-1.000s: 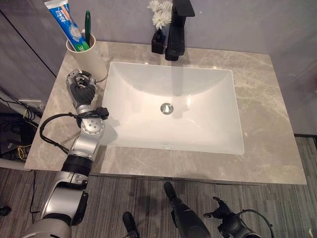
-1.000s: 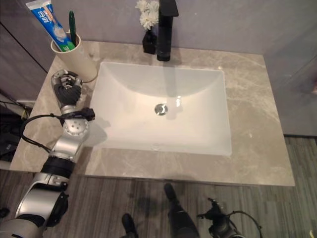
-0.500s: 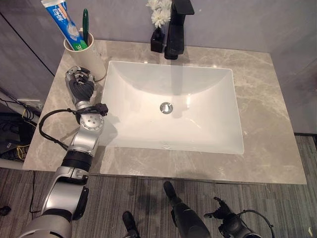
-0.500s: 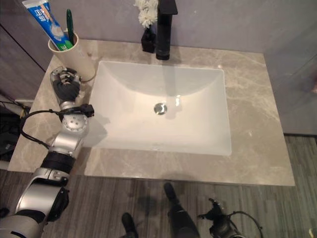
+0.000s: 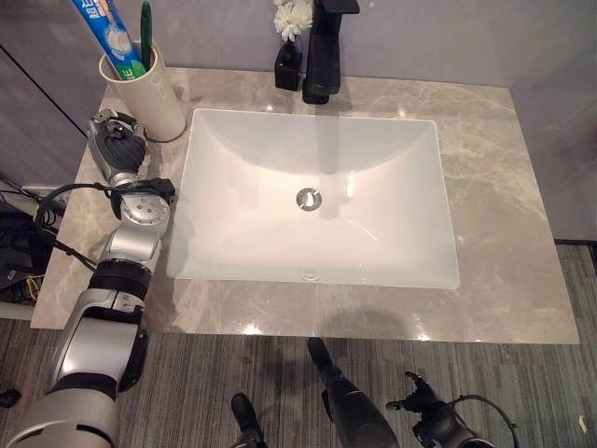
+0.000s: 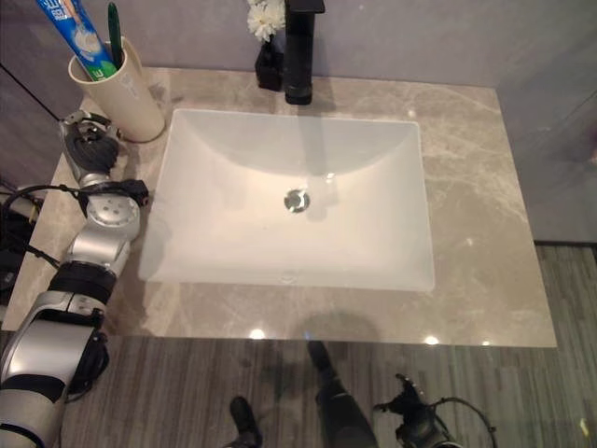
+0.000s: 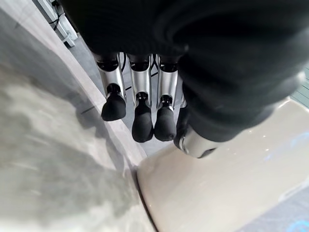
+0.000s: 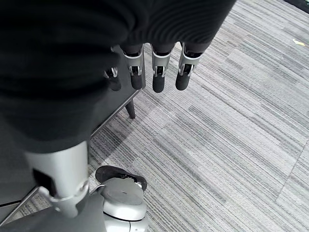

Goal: Put brush and paste in cup on sink, flatten towel.

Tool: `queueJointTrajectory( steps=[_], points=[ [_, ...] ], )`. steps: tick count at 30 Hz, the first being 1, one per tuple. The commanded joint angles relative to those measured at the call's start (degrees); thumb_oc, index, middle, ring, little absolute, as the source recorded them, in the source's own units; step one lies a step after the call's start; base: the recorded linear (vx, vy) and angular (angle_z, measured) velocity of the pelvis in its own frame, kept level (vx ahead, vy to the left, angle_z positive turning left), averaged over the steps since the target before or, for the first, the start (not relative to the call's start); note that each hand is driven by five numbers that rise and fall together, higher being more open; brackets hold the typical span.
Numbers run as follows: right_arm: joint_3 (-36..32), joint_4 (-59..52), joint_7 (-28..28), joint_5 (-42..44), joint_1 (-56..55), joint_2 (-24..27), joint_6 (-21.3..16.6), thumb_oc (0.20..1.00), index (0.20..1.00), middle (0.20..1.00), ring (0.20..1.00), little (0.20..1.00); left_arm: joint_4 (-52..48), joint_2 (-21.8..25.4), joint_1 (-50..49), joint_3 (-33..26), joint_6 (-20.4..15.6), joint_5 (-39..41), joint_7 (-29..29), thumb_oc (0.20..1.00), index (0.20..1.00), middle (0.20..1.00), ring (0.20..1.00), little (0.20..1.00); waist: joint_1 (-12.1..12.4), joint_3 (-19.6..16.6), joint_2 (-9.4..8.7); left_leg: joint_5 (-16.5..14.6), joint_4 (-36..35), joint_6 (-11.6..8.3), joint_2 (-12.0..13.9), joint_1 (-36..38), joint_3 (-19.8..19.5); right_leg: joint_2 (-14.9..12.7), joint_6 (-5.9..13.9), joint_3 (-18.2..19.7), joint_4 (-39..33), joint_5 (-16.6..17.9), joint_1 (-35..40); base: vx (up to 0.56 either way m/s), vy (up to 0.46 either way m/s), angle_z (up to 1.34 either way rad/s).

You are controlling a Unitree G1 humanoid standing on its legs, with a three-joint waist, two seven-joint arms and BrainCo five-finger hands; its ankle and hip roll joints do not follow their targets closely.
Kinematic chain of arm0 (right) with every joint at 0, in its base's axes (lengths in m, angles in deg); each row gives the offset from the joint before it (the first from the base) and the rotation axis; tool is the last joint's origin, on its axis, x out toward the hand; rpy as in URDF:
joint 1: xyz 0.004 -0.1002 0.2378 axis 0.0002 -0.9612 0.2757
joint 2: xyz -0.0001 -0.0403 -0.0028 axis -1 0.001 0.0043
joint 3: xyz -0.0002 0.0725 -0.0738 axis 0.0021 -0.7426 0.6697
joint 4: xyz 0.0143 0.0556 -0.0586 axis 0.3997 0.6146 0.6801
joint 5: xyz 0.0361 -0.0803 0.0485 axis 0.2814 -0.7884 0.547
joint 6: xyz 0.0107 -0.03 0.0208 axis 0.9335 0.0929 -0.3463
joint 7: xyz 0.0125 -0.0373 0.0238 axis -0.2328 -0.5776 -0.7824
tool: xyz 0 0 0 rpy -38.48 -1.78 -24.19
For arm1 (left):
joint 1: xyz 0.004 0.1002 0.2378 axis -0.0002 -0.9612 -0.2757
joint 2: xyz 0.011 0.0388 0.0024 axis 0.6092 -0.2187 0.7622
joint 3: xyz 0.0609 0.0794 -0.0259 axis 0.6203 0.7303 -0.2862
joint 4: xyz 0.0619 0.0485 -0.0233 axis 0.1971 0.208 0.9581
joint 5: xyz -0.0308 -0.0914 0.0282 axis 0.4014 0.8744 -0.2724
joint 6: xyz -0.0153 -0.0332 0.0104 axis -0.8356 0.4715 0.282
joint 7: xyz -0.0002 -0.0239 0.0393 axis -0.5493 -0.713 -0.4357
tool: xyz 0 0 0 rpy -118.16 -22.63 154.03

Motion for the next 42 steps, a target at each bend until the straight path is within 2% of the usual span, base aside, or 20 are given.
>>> queueJointTrajectory(
  steps=[1, 16, 26, 34, 42],
  points=[
    [0.07, -0.09, 0.44, 1.40, -1.23, 1.10, -0.54, 1.000, 1.000, 1.000, 1.000, 1.000, 5.07, 2.94, 1.39, 0.28, -0.05, -1.30, -0.67, 0.200, 0.200, 0.200, 0.200, 0.200, -0.73, 1.11, -1.04, -7.56, 0.65, -0.30, -3.25, 15.06, -0.45, -1.53, 3.13, -1.01, -2.43, 9.85, -5.90, 0.00, 0.000, 0.00],
    [1.01, -0.81, 0.00, 2.96, -0.99, 1.89, -1.51, 1.000, 1.000, 1.000, 1.000, 1.000, 14.05, 8.61, 8.07, 5.38, 0.80, -3.51, -2.39, 0.200, 0.200, 0.200, 0.200, 0.200, -2.33, 2.25, -1.41, -6.60, 0.65, -0.97, -2.99, 13.77, 0.90, -0.23, 3.07, 0.19, -2.72, 10.48, -7.68, 0.00, -0.002, -0.04],
    [1.66, -1.00, 0.04, 3.23, -0.49, 2.04, -1.86, 1.000, 1.000, 1.000, 1.000, 1.000, 16.85, 9.87, 11.03, 7.22, 0.72, -3.35, -2.87, 0.200, 0.200, 0.200, 0.200, 0.200, -2.99, 2.84, -1.35, -6.11, 0.65, -1.37, -2.75, 12.94, 1.73, 0.32, 3.11, 0.73, -3.22, 11.04, -8.67, 0.00, -0.002, -0.03],
    [1.59, -1.86, 0.06, 3.90, -0.94, 2.39, -2.24, 1.000, 1.000, 1.000, 1.000, 1.000, 17.81, 9.55, 12.47, 8.05, 0.32, -2.85, -3.06, 0.200, 0.200, 0.200, 0.200, 0.200, -3.60, 3.09, -1.04, -5.24, 0.65, -1.76, -2.60, 11.67, 1.42, 0.15, 2.93, 0.76, -4.08, 11.58, -9.34, 0.00, -0.005, -0.03],
    [1.70, -1.36, 0.88, 4.35, -0.34, 1.73, -2.30, 1.000, 1.000, 1.000, 1.000, 1.000, 15.77, 6.77, 11.80, 7.92, -0.82, -1.47, -2.96, 0.200, 0.200, 0.200, 0.200, 0.200, -4.15, 3.02, -1.50, -4.97, 0.65, -1.86, -2.64, 9.74, 1.80, 0.20, 3.02, 1.49, -5.60, 12.87, -10.67, 0.00, -0.004, 0.01]
  ],
)
